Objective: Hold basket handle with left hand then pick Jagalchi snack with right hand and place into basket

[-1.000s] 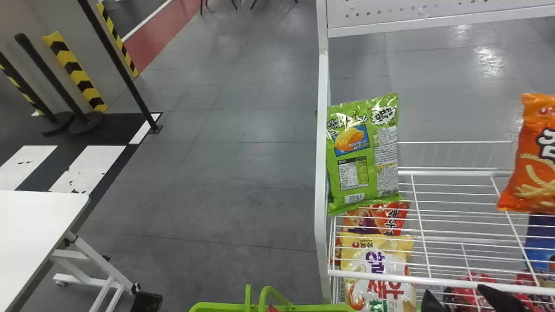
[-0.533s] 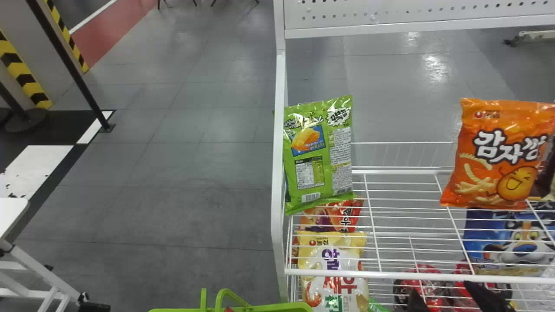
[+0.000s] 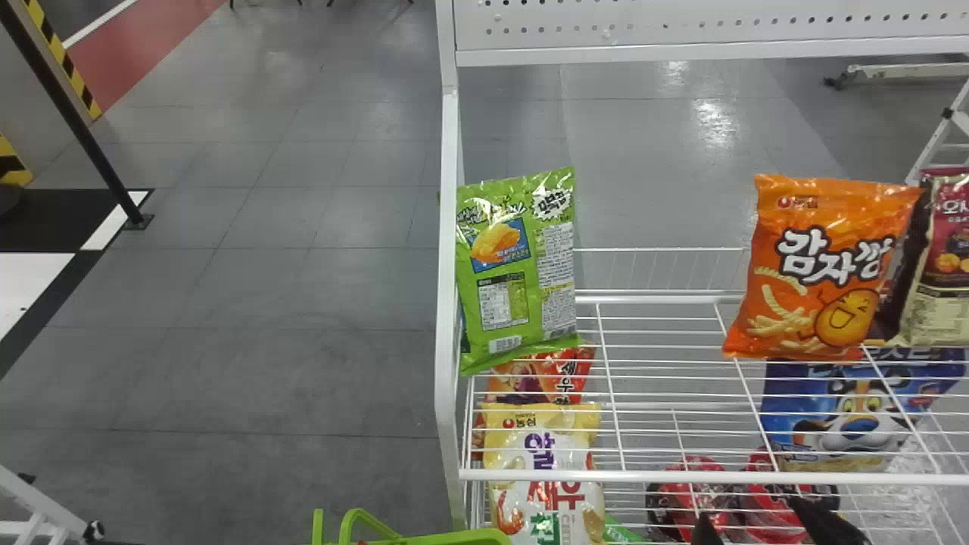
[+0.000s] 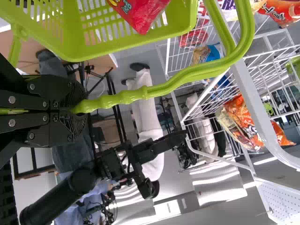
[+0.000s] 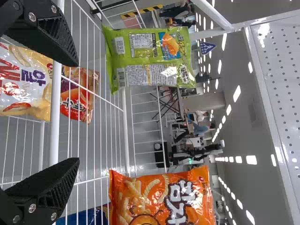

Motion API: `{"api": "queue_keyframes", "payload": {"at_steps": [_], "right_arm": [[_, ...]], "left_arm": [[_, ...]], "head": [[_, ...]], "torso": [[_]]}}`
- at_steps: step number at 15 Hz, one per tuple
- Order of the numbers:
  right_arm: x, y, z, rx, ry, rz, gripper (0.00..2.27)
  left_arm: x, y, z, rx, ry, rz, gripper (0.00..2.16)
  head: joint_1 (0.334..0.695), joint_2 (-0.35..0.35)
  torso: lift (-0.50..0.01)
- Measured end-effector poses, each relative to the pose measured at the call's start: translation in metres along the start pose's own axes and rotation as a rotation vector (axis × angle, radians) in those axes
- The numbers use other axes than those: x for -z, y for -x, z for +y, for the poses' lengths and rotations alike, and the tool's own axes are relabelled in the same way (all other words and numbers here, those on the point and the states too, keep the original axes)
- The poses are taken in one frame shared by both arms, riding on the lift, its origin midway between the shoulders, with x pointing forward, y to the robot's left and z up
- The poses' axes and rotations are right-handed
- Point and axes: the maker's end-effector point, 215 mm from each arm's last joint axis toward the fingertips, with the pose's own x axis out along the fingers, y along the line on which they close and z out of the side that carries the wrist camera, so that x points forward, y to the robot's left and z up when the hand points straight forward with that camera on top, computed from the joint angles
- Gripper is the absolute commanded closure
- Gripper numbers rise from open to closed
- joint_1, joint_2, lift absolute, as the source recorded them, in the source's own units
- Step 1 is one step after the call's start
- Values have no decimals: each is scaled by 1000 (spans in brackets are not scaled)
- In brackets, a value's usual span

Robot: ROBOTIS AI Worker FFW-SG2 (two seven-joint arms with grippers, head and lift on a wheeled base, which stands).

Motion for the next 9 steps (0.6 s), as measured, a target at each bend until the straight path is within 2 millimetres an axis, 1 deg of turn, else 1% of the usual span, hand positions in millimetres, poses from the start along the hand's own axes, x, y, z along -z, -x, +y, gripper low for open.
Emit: {"api": "queue_keyframes", "payload": {"at_steps": [9], "right_arm": [[-6,5,0,0,11,-23,90]], "left_arm": [[1,-2,-2,3,-5,6,2142]], "head": [[695,44]], "torso": [[-9]]}}
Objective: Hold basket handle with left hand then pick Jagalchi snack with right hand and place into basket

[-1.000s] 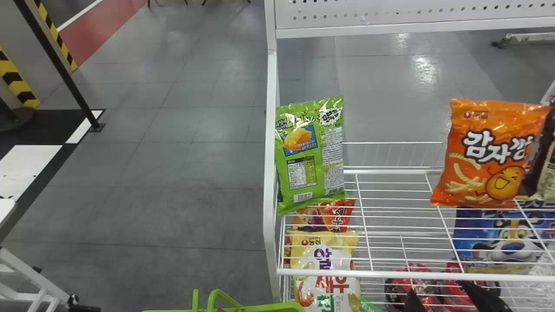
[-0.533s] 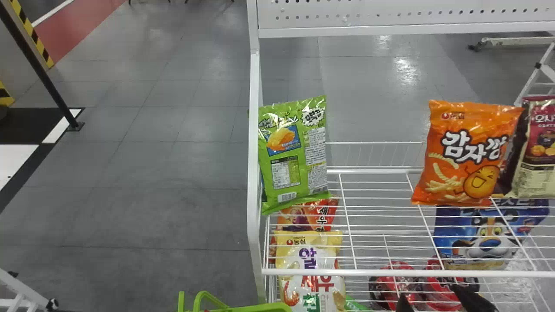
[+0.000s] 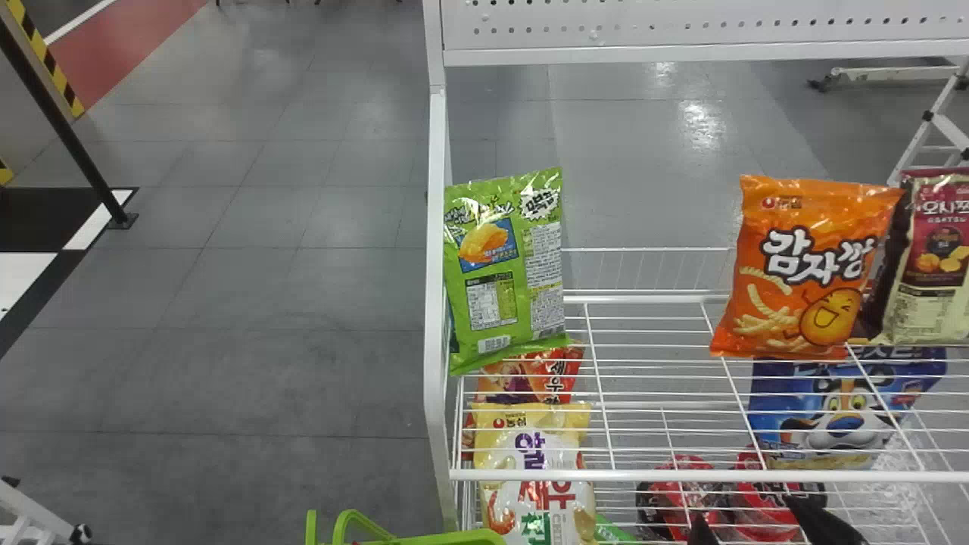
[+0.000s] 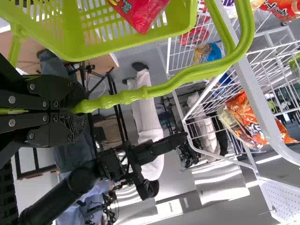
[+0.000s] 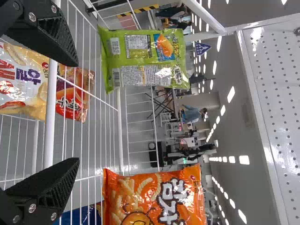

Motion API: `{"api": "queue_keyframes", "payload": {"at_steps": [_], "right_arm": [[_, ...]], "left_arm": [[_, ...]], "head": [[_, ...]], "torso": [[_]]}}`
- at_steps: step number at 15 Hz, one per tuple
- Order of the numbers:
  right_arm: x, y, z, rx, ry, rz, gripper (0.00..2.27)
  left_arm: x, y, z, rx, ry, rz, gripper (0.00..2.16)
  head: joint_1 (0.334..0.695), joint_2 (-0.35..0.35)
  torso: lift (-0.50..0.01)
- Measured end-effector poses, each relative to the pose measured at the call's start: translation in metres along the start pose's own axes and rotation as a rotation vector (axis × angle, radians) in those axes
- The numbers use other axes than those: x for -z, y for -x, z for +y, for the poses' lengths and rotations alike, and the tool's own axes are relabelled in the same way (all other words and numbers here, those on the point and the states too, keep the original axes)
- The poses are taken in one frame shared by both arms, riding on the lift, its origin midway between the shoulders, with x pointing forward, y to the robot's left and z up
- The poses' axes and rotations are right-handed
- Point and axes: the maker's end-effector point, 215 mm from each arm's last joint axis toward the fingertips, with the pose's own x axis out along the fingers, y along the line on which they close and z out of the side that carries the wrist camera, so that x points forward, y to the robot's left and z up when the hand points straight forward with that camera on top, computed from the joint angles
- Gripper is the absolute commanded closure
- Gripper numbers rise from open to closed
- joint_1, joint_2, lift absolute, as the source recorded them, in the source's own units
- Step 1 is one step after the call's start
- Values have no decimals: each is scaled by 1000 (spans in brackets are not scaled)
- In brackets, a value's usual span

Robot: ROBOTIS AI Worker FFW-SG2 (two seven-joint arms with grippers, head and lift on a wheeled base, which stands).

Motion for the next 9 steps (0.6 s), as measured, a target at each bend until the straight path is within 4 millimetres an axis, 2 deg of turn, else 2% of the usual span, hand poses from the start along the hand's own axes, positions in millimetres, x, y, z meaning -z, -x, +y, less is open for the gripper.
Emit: {"api": "queue_keyframes", "payload": {"at_steps": [9], "right_arm": [[0,3,-2,5,-2,-5,90]], "left_arm": [[3,0,0,-1,4,3,2142]], "head": [[695,37]], "torso": [[-9]]}}
